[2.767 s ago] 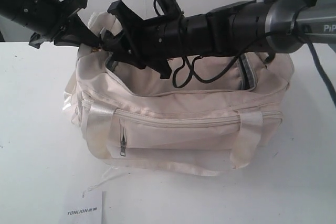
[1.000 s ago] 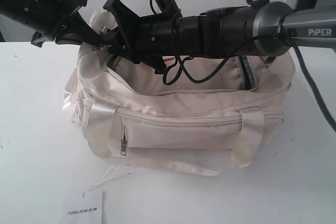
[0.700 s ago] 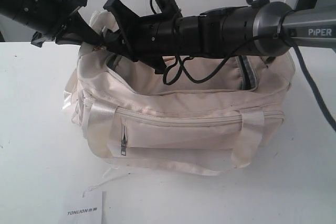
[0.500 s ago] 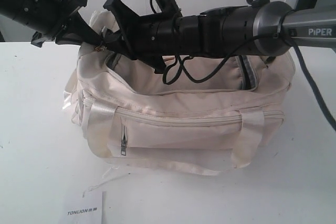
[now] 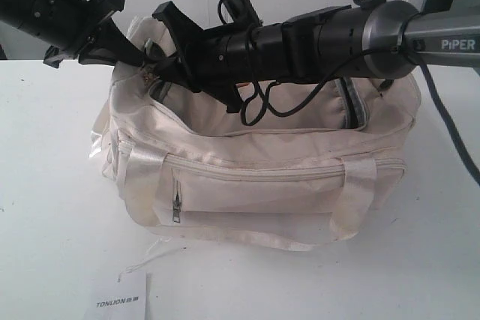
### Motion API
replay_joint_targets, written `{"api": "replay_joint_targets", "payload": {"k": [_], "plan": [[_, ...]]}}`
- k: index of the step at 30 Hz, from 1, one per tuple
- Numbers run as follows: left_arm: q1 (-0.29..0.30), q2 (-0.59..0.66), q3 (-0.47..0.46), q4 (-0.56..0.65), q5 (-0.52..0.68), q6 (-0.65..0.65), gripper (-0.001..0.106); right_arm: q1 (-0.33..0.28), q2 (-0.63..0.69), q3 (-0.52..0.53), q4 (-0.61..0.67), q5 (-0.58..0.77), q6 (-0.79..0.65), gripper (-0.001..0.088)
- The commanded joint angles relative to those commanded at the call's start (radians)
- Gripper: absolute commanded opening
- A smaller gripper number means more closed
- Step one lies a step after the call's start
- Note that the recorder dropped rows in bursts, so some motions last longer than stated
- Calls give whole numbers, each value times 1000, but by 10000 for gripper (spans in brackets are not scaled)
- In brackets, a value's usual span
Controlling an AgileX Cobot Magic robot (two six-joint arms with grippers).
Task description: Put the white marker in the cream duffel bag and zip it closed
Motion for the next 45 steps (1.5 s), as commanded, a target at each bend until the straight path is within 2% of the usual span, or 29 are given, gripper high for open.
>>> {"api": "replay_joint_targets", "payload": {"k": [9,15,22,30,35,45], "plan": [[0,0,0,5,0,0,0,0,-6,0,-4,61,0,0],[0,0,0,27,-4,0,0,0,-72,0,-68,75,5,0],[0,0,0,36,-28,0,0,0,-118,0,-101,174,12,0],[0,0,0,36,-31,-4,0,0,-120,0,-167,280,26,0],[0,0,0,36,-33,-4,0,0,-120,0,-236,310,57,0],[0,0,0,36,-33,-4,0,0,-122,0,-279,362,57,0]]}}
